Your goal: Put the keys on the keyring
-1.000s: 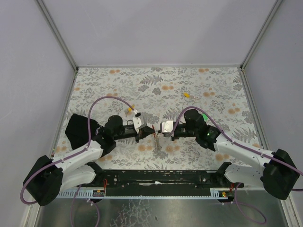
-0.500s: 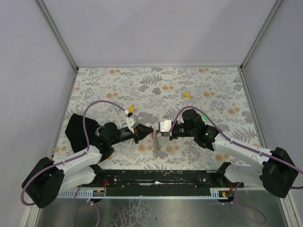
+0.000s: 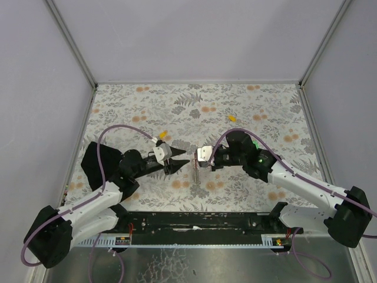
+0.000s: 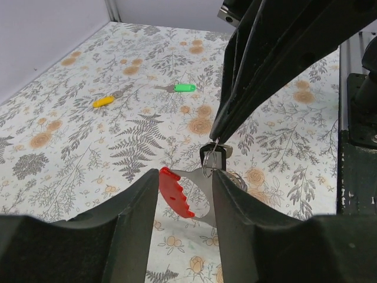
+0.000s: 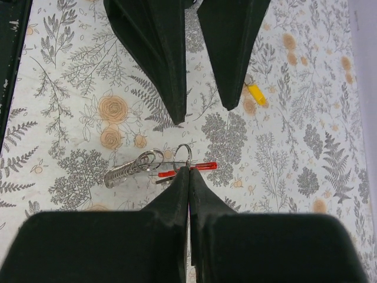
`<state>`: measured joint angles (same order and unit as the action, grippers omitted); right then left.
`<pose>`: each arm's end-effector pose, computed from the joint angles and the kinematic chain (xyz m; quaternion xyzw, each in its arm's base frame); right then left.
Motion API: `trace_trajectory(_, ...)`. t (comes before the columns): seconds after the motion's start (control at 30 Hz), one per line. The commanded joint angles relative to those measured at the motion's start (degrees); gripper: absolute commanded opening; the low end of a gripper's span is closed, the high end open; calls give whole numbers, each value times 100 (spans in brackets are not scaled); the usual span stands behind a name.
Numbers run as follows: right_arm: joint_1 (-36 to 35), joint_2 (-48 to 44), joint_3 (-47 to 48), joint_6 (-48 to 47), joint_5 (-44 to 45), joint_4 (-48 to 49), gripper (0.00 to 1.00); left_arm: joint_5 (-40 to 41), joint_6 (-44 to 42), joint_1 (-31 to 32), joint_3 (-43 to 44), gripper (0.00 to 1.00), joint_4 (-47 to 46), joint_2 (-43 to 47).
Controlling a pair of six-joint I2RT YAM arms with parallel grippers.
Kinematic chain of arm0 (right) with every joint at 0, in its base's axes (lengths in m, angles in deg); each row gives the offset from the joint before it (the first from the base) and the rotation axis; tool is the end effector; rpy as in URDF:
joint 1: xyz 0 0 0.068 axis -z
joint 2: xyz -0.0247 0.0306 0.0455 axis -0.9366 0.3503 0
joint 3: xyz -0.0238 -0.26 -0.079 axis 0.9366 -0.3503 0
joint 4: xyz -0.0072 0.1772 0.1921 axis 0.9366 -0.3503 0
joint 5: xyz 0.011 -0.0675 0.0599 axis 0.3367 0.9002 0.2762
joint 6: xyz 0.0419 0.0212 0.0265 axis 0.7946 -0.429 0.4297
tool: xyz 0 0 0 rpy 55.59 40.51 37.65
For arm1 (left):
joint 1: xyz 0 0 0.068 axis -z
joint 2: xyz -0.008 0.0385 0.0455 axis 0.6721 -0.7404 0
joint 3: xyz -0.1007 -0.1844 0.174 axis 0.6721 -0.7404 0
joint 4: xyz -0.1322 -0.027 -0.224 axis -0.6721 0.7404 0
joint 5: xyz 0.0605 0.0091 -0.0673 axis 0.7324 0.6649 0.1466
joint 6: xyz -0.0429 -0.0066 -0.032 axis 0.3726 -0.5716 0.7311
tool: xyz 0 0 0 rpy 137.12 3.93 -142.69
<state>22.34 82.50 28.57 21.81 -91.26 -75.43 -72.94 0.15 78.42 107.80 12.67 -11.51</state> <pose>0.1627 0.1998 0.2921 -0.6633 0.4850 0.2246 0.5239 0.1508 -0.1328 0.2366 0.4205 0.5547 -0.3549 0.6241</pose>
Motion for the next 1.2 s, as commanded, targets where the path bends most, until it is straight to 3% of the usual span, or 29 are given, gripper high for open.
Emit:
trace_trajectory(0.0,-47,-130,311,-188,52,-229,0,-616,-458,-98,383,42,371,-186)
trace_trajectory(0.3,-48,-118,291,-199,-4,-258,0,-1496,-1100,-256,854,45,892,-798)
trace_trajectory(0.67,-48,-127,273,-160,-57,-236,0,-2181,-1207,-260,1280,38,1248,-1314)
trace_trajectory(1.03,-48,-162,205,-108,-108,-147,0,-2317,-1087,-259,1547,24,1419,-1719)
trace_trajectory(1.17,-52,-153,197,-89,-128,-158,0,-2367,-978,-252,1594,10,1375,-1757)
